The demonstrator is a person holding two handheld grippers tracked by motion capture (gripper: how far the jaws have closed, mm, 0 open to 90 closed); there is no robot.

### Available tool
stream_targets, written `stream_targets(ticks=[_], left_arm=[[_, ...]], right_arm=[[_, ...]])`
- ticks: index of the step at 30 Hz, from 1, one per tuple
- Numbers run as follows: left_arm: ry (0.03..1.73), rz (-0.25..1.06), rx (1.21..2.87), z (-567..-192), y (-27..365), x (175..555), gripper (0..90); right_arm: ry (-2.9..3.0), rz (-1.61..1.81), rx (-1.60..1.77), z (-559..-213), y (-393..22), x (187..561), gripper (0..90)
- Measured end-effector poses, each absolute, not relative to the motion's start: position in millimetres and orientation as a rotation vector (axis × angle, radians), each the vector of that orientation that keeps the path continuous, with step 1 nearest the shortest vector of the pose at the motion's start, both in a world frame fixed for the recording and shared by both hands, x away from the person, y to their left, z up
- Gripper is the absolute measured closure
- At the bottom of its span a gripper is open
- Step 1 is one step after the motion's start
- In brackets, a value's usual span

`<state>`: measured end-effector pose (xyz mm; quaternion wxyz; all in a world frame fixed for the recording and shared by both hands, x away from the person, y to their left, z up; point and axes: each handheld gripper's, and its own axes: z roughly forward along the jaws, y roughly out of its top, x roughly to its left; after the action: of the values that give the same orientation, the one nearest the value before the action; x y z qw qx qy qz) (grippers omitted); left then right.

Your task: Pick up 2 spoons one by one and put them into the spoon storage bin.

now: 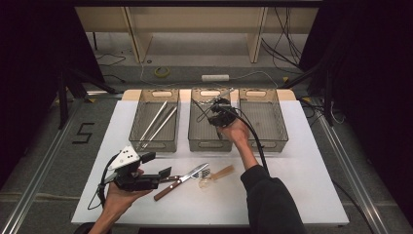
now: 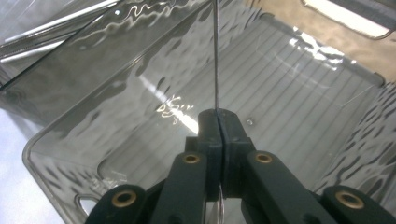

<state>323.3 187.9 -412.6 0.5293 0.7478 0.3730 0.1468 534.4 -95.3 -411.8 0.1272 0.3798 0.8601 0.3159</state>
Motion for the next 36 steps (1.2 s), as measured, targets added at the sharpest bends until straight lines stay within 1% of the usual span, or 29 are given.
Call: stream_targets(ticks=[2,5,7,9,11,13,16,18,23,29,36], left_arm=[[0.89,0.352,1.788,-413,188,323,18.5],[0.891,0.351,1.788,-413,188,323,18.5],[0.894,0.348,1.785,-413,189,324,18.5],[0.893,0.35,1.789,-413,189,324,18.5],[0.894,0.351,1.787,-413,188,324,18.5],[0.893,0.352,1.789,-413,187,324,18.5],[0.892,0.353,1.791,-413,187,324,18.5],[0.895,0.353,1.79,-413,187,324,18.5],[0.897,0.352,1.789,-413,188,324,18.5],[0.899,0.352,1.784,-413,188,324,18.3],[0.902,0.34,1.766,-413,189,324,17.9]], right_arm=[[2.511,0.929,1.12,-413,-96,535,81.6],[2.521,0.957,1.113,-410,-98,533,73.0],[2.533,0.972,1.081,-405,-100,530,69.6],[2.549,1.0,1.032,-399,-104,526,64.2],[2.574,1.025,0.965,-393,-109,522,61.7],[2.591,1.035,0.897,-388,-112,516,55.3],[2.651,1.014,0.805,-382,-113,505,50.4],[2.684,0.987,0.711,-379,-113,498,45.4],[2.716,0.997,0.581,-372,-113,483,41.9],[2.792,0.924,0.448,-375,-106,466,37.8],[2.843,0.878,0.408,-377,-110,461,33.7]])
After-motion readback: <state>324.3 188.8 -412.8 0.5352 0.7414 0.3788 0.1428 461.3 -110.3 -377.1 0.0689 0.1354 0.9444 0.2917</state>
